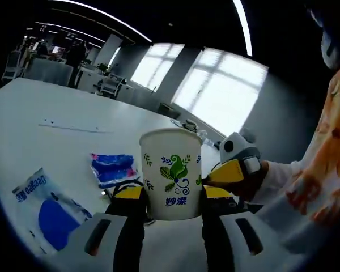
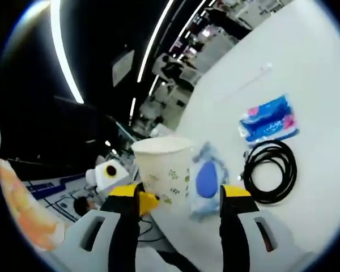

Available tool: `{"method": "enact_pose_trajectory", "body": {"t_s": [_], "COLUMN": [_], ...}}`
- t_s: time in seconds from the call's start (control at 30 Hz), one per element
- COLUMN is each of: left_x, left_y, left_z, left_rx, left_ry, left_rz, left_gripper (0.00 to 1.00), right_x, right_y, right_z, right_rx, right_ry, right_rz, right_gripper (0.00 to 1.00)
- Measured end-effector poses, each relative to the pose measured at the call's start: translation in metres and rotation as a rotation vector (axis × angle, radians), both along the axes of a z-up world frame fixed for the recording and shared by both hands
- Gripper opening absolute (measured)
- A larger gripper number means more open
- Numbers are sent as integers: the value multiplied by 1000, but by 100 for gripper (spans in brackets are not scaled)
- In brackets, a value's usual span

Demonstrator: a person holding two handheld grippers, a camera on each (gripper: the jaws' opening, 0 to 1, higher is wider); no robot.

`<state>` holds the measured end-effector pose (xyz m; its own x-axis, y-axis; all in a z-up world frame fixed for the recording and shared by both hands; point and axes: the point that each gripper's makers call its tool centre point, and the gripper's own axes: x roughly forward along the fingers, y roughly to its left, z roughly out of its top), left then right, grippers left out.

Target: Arrange the tabletop items into an orderly group along one side of the table until the central work area is clear of visible clutter.

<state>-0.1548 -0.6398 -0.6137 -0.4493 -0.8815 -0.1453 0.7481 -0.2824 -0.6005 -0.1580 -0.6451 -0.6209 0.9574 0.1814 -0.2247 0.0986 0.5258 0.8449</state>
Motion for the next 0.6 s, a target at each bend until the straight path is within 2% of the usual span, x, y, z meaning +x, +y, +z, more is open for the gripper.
{"method": "enact_pose_trajectory", "body": {"t_s": [0.03, 0.1, 0.17, 0.2, 0.27, 0.3, 0.33, 0.37, 0.4, 0.47, 0.53, 0.6], "left_x": [-5, -7, -9, -9, -8, -6, -2, -1, -1, 0, 4, 12], "left_y": [3, 6, 12, 13, 15, 15, 15, 16, 17, 15, 13, 13], "left_z": [4, 9, 22, 26, 33, 32, 38, 38, 38, 35, 28, 17], "left_rx": [-18, -53, -87, -96, -122, -119, -143, -153, -137, -128, -107, -74], "left_ry": [38, 71, 191, 227, 251, 240, 230, 203, 217, 194, 131, 8], "left_rz": [-35, -57, -85, -98, -108, -108, -91, -98, -100, -92, -70, -41], "left_gripper": [37, 37, 37, 37, 37, 37, 37, 37, 37, 37, 38, 46], "right_x": [2, 3, 5, 6, 9, 9, 13, 11, 13, 14, 14, 14], "right_y": [2, 3, 10, 13, 20, 23, 16, 21, 21, 18, 16, 11], "right_z": [6, 14, 26, 32, 46, 52, 49, 52, 52, 50, 45, 42], "right_rx": [13, 18, 20, 33, 61, 67, 5, 43, 30, 2, -38, -71], "right_ry": [-36, -61, -119, -151, -212, -236, -219, -215, -217, -204, -175, -150], "right_rz": [13, 22, 62, 76, 101, 116, 82, 98, 102, 109, 104, 94], "right_gripper": [55, 55, 53, 51, 44, 37, 39, 38, 37, 37, 37, 37]}}
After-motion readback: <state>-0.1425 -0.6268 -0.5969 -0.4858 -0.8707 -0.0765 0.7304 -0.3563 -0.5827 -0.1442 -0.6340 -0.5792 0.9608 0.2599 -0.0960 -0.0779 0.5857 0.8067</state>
